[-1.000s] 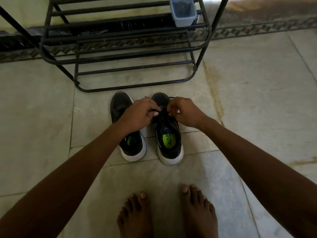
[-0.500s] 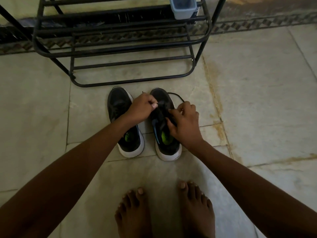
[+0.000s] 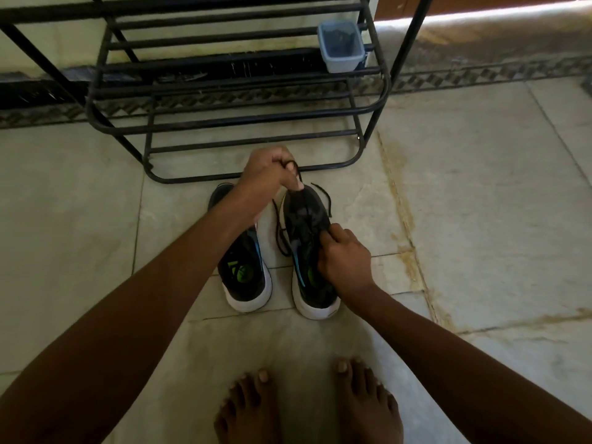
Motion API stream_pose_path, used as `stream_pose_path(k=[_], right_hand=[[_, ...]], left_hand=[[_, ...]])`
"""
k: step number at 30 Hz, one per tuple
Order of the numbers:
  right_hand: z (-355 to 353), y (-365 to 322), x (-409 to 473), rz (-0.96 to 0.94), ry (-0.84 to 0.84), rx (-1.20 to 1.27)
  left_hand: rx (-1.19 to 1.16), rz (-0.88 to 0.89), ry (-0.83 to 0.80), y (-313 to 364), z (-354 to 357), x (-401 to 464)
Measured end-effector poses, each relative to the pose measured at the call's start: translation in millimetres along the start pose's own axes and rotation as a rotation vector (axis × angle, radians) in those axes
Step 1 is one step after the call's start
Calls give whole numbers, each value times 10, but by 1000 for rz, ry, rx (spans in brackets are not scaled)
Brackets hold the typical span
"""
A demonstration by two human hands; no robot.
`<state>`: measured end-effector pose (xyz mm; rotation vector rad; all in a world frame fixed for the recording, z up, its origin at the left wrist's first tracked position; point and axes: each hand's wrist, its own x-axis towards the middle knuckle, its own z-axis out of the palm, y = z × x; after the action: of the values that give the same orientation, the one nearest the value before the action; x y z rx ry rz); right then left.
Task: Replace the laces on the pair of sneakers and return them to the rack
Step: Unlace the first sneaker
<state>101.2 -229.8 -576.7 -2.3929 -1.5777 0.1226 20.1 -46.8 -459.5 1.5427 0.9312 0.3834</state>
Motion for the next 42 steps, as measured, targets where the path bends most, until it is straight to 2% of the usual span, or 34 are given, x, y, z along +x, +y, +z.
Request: stream_pose_path(k=[2, 5, 6, 8, 11, 13, 15, 16, 17, 19, 20, 21, 23, 24, 25, 27, 30, 32, 38, 39, 40, 42], right_hand=[[6, -26, 4, 2, -1, 5], [17, -58, 8, 18, -16, 20], [16, -65, 12, 22, -17, 21], [16, -64, 15, 24, -7, 20], [39, -42, 5, 14, 28, 15], [52, -36, 3, 15, 46, 26], [57, -41, -4, 23, 47, 34], [58, -43, -4, 25, 45, 34], [59, -44, -4, 25, 44, 33], [54, -42, -1, 22, 46, 36], [49, -40, -3, 22, 51, 32], [43, -40, -4, 22, 56, 26], [38, -47, -9, 24, 61, 23], [40, -50, -11, 26, 61, 25], [41, -51, -14, 27, 60, 28], [44, -45, -11, 27, 64, 26], [47, -36, -12, 37, 59, 28], [56, -32, -13, 38, 52, 32], [89, -22, -10, 38, 53, 39], [89, -25, -5, 42, 52, 38], [88, -29, -5, 51, 46, 40], [70, -32, -4, 51, 30, 60]], left_hand=[[269, 112, 9, 87, -52, -46], [812, 237, -2, 77, -41, -75], [901, 242, -4, 68, -22, -75], [934, 291, 39, 44, -12, -85], [696, 393, 205, 2, -7, -131], [357, 283, 280, 10, -19, -124], [-96, 102, 268, 68, -65, -102], [-211, 88, 260, 85, -109, -103], [-168, 131, 248, 76, -171, -100], [267, 308, 182, 13, -253, -104], [536, 375, 92, -50, -253, -112], [798, 384, -27, -97, -243, -119], [1259, 273, -215, -215, -193, -114], [1407, 239, -237, -275, -165, -122], [1452, 254, -210, -324, -146, -114], [1293, 320, -114, -391, -143, -96], [731, 333, 36, -450, -165, -85], [436, 309, 101, -390, -213, -98], [-590, 123, 0, -82, -304, -208], [-650, 122, 9, -55, -349, -200], [-609, 130, 19, -15, -389, -198], [-263, 143, 20, 49, -461, -173]])
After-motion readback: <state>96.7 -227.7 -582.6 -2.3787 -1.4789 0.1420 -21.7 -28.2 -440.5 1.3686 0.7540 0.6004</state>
